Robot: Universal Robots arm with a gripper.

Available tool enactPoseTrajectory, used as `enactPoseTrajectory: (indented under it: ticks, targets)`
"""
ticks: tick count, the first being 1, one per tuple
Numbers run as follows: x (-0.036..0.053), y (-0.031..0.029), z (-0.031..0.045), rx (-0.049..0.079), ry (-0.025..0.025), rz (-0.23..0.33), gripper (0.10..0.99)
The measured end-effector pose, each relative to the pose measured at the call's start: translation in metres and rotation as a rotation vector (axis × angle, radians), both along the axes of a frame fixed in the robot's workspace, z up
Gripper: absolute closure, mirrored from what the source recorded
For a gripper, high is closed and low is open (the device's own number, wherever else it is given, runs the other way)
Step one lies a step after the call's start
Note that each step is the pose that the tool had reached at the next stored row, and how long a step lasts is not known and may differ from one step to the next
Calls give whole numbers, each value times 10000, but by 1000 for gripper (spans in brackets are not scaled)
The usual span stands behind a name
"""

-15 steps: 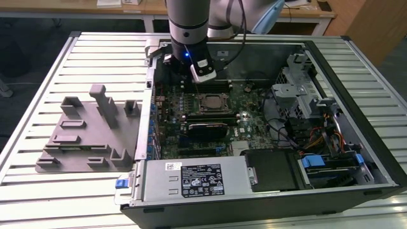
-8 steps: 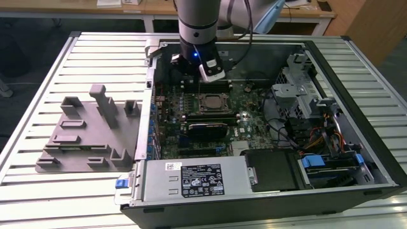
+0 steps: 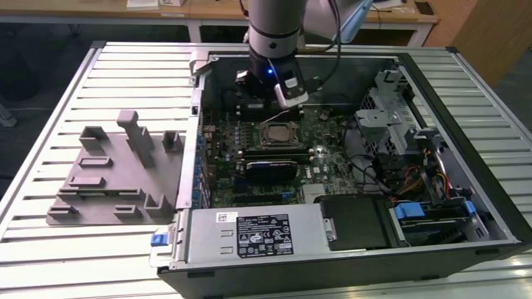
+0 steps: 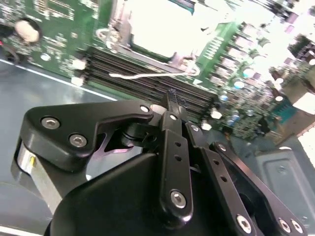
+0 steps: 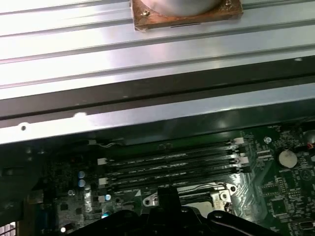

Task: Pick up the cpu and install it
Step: 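Install the first cpu locking lever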

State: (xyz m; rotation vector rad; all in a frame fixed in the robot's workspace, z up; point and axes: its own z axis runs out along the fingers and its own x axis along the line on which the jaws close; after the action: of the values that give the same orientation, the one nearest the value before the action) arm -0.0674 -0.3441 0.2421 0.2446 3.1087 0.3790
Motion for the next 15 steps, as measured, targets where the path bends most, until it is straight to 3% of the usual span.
enactPoseTrajectory:
  ticks: [7, 15]
  targets:
    - [215, 0, 0, -1, 3, -1, 980]
    - [243, 1, -27, -16, -9, -7, 980]
